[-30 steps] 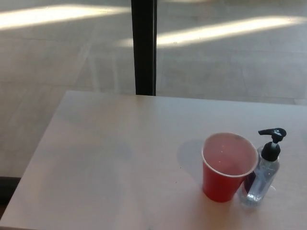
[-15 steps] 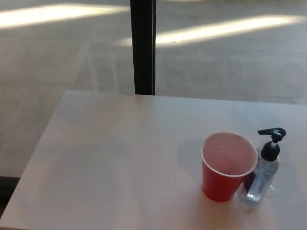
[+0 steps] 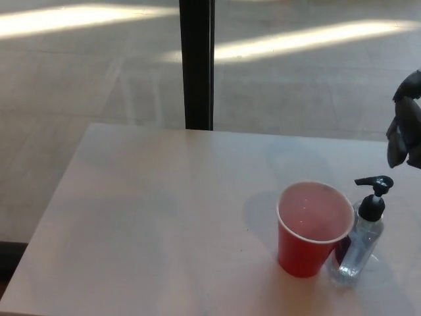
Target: The robot uses its right hand fist to press the hand soap kept in the middle of the table to get liquid hand soap out
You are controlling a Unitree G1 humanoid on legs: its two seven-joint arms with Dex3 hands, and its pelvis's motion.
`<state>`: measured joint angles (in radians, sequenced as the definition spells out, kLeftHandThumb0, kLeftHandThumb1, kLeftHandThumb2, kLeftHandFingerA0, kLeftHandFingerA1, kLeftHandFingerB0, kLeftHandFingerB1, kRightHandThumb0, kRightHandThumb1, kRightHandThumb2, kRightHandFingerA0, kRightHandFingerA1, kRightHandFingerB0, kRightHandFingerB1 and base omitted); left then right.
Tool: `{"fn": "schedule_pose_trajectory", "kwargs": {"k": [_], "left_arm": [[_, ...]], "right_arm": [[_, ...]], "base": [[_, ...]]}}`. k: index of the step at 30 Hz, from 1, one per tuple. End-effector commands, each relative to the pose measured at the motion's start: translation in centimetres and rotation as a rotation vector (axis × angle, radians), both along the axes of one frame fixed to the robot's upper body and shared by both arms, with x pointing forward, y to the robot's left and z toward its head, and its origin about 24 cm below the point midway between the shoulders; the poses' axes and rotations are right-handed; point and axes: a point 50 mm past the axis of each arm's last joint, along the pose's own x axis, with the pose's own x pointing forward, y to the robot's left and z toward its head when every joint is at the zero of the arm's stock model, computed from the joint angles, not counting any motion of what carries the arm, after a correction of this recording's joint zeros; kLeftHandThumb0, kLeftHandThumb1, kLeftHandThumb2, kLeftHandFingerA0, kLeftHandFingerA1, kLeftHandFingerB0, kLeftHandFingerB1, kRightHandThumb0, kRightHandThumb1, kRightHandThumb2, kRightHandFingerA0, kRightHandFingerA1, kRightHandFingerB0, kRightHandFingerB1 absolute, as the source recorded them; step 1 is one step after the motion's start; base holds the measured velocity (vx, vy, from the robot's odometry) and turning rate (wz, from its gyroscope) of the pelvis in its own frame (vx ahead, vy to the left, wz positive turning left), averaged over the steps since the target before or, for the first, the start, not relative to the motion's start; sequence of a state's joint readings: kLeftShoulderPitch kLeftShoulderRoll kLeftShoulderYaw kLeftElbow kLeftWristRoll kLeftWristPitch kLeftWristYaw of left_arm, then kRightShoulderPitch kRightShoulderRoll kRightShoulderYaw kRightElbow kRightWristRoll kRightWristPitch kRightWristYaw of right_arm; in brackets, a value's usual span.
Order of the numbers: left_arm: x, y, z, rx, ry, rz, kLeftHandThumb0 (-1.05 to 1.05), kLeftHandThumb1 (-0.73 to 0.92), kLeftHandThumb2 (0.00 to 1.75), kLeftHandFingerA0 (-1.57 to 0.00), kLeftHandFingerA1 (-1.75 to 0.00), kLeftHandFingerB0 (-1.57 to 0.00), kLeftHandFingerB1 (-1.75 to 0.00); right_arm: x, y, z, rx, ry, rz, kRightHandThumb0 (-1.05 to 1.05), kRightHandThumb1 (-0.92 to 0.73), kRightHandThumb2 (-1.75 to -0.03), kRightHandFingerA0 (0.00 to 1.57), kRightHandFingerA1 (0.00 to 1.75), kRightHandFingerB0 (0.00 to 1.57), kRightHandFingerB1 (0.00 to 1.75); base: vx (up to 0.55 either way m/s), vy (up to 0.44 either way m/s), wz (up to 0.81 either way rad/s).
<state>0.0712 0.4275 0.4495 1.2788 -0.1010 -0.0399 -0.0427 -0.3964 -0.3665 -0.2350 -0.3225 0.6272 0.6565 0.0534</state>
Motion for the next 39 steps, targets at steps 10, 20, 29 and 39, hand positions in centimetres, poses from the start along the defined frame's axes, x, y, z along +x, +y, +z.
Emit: {"fn": "schedule_pose_trajectory", "kwargs": {"k": [10, 20, 29, 39], "left_arm": [[-0.2, 0.9, 0.7, 0.031, -0.001, -0.011, -0.53, 0.7, 0.61, -0.7, -0.69, -0.52, -0.5], [-0.2, 0.8, 0.7, 0.03, -0.01, 0.0, -0.53, 0.7, 0.6, -0.71, -0.7, -0.53, -0.52], [-0.3, 0.8, 0.6, 0.028, -0.016, 0.007, -0.53, 0.69, 0.6, -0.71, -0.71, -0.52, -0.51], [-0.2, 0.8, 0.6, 0.021, -0.021, 0.005, -0.54, 0.69, 0.6, -0.7, -0.71, -0.51, -0.51]], "right_arm": [[0.5, -0.4, -0.9, -0.066, 0.049, 0.02, -0.16, -0.58, -1.24, 1.01, 1.75, 0.69, 1.68], [0.2, 0.0, -2.4, -0.054, 0.097, 0.024, -0.13, -0.56, -1.25, 1.01, 1.75, 0.7, 1.63], [-0.4, -0.2, -4.1, -0.078, 0.133, 0.024, -0.14, -0.53, -1.29, 0.99, 1.75, 0.69, 1.68], [-0.8, -1.2, -6.3, -0.09, 0.215, 0.005, -0.16, -0.58, -1.22, 0.95, 1.75, 0.7, 1.61]], "base": [[0.0, 0.0, 0.0], [0.0, 0.0, 0.0], [0.0, 0.0, 0.0], [0.0, 0.0, 0.0]]}}
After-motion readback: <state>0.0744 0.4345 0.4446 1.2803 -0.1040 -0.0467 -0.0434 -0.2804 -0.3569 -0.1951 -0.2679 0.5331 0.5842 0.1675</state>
